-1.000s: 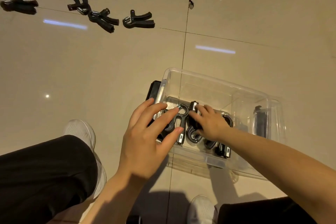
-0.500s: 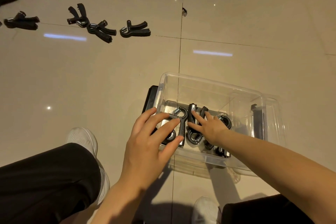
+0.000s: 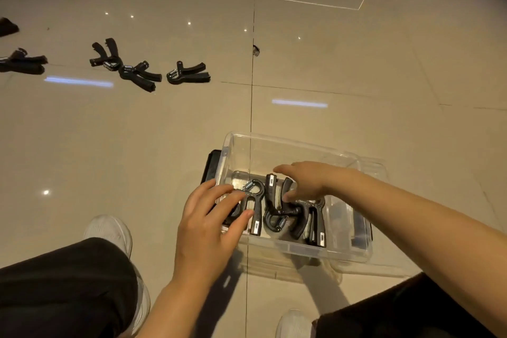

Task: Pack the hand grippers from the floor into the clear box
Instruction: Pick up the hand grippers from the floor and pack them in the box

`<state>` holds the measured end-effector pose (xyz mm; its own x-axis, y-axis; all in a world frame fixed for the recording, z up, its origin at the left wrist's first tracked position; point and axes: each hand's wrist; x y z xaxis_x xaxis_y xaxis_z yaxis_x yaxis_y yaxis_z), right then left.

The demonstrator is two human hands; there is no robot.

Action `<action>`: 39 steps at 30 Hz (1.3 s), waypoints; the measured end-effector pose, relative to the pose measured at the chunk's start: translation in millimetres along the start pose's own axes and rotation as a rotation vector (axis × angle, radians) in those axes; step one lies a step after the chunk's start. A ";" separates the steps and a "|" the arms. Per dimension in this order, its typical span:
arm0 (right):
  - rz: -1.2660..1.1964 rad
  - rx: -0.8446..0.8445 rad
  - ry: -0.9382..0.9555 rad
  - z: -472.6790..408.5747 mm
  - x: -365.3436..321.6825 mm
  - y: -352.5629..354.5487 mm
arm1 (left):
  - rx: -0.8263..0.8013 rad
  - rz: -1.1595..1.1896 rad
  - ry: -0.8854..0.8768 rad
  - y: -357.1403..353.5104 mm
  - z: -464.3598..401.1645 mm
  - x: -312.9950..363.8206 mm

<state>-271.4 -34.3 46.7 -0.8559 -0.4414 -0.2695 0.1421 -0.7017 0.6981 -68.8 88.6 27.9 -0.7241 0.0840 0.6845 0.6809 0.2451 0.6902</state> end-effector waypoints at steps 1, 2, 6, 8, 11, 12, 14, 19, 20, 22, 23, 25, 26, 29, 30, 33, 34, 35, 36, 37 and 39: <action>-0.054 0.064 0.021 19.2 -10.2 12.6 | 0.034 0.029 0.026 2.7 -1.9 3.5; -0.126 0.129 0.045 40.3 -20.2 21.8 | 0.071 0.051 0.028 5.5 -3.8 8.4; -0.538 0.250 0.061 112.2 -45.8 31.7 | 0.186 0.073 -0.316 17.8 -5.0 42.9; -0.727 0.274 0.043 126.4 -52.0 34.8 | 0.217 0.060 -0.509 26.0 -1.6 64.3; -0.980 0.311 0.041 134.2 -64.4 43.7 | 0.237 0.051 -0.656 37.4 11.1 84.4; -1.037 0.288 0.058 135.3 -68.7 43.8 | 0.235 0.048 -0.684 40.0 16.5 86.7; -1.081 0.207 0.094 135.4 -76.4 38.7 | 0.234 0.032 -0.732 43.9 25.5 88.3; -1.082 0.130 0.116 122.8 -88.0 27.4 | 0.223 -0.013 -0.815 42.2 36.0 91.0; -1.084 0.131 0.111 119.9 -86.8 27.5 | 0.214 -0.017 -0.819 41.2 37.2 91.0; -1.095 0.128 0.106 114.8 -83.1 26.6 | 0.192 -0.026 -0.818 38.1 39.6 87.5; -1.106 0.133 0.104 112.6 -81.2 25.1 | 0.182 -0.034 -0.811 36.6 40.3 85.0; -1.104 0.146 0.100 108.2 -79.1 21.9 | 0.167 -0.059 -0.798 32.6 40.6 80.0; -1.098 0.140 0.095 105.7 -78.5 20.1 | 0.161 -0.067 -0.794 30.0 40.8 78.8; -1.080 0.104 0.069 97.7 -78.0 13.9 | 0.136 -0.071 -0.801 21.3 43.7 75.8; -1.078 0.093 0.049 95.2 -77.6 12.7 | 0.126 -0.079 -0.809 17.5 44.8 74.8; -1.102 0.080 -0.007 89.3 -73.4 10.7 | 0.105 -0.095 -0.818 7.8 46.3 71.4; -1.119 0.081 -0.013 87.1 -71.6 10.6 | 0.105 -0.095 -0.817 5.0 45.4 70.3; -1.138 0.080 -0.013 84.8 -69.9 10.5 | 0.104 -0.092 -0.818 2.4 44.0 69.2; -1.149 0.084 -0.009 82.4 -68.7 10.4 | 0.099 -0.089 -0.822 -0.6 42.1 67.6; -1.143 0.098 -0.005 79.6 -67.0 10.2 | 0.083 -0.088 -0.824 -4.2 40.7 64.5; -1.097 0.168 -0.003 72.6 -63.9 8.6 | 0.030 -0.097 -0.784 -11.5 40.2 54.5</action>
<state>-251.6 28.5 118.2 -0.4777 0.3740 -0.7949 -0.7624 -0.6260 0.1636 -120.6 129.2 47.9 -0.6540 0.7145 0.2485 0.6152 0.3113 0.7243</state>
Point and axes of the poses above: each hand's wrist, its own z-axis away from the middle knuckle, its own y-axis out of the back of the hand, x = y × z, and after that the axes turned 10 degrees about y, right-handed
